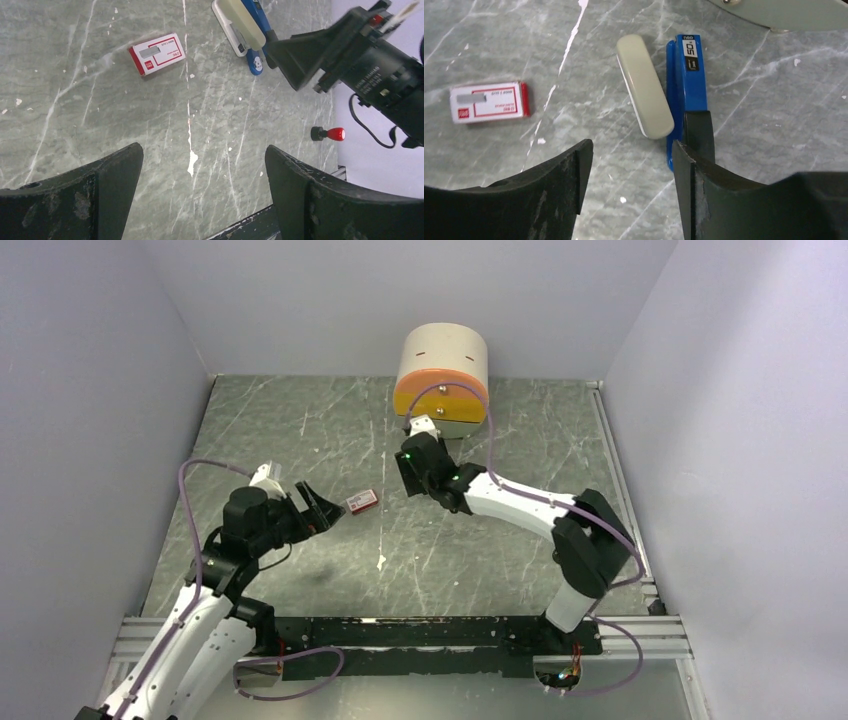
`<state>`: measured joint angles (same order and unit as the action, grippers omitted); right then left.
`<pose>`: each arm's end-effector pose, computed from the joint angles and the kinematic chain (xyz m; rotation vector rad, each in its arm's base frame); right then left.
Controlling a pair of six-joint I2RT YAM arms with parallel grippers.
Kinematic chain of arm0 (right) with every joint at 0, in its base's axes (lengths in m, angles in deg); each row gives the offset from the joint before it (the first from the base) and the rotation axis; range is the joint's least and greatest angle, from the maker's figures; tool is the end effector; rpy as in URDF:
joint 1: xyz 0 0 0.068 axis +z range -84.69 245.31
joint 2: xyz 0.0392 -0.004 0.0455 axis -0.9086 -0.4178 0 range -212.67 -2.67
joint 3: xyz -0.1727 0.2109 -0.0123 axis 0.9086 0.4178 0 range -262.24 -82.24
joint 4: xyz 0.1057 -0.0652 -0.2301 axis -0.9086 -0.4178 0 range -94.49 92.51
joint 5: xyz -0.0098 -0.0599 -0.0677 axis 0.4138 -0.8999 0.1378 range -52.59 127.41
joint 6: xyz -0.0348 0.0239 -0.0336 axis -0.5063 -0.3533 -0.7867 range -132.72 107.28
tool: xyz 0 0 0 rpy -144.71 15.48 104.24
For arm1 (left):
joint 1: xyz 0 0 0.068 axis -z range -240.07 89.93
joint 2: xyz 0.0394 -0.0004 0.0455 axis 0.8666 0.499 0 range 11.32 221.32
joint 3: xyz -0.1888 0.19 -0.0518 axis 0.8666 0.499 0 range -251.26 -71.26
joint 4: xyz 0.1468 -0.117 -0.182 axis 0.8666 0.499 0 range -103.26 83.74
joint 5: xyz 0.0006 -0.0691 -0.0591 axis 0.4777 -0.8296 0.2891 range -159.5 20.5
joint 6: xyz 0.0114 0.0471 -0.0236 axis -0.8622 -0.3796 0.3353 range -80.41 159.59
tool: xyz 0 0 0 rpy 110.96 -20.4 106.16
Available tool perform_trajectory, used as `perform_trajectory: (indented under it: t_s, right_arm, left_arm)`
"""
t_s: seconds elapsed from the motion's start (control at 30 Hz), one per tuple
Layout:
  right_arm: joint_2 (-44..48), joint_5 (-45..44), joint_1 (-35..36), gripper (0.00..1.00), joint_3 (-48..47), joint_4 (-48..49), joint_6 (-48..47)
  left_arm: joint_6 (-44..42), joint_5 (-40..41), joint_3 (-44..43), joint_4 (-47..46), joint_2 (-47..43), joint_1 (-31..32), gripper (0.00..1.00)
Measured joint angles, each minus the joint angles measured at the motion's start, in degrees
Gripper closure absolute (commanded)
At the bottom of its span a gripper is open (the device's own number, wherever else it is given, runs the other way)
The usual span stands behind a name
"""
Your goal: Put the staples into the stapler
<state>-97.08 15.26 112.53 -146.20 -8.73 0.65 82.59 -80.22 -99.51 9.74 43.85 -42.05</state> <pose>0.2556 0.2565 0.2332 -0.4617 2.1893 0.1274 0.1341 -0.0505 0.2471 -0.3442 2.1206 -0.8371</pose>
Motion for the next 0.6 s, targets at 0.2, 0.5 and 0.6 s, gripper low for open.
perform_trajectory:
  t_s: [0.2,0.5,0.6]
  right_arm:
    - [-7.3,-2.0,0.0,0.43,-4.4,-1.2,-2.3]
    - [-14.9,-3.6,-1.1,0.27,-8.7,-3.5,-4.5]
    - [-16.0,-3.2,-1.3,0.32,-9.3,-3.7,-4.8]
  left_arm:
    - [0.4,-0.7,0.0,-1.1,2.0,0.0,0.03]
    - [0.5,-2.8,1.1,-2.7,3.8,0.0,0.03]
    - [0.5,-2.9,1.1,-3.1,3.8,0.0,0.03]
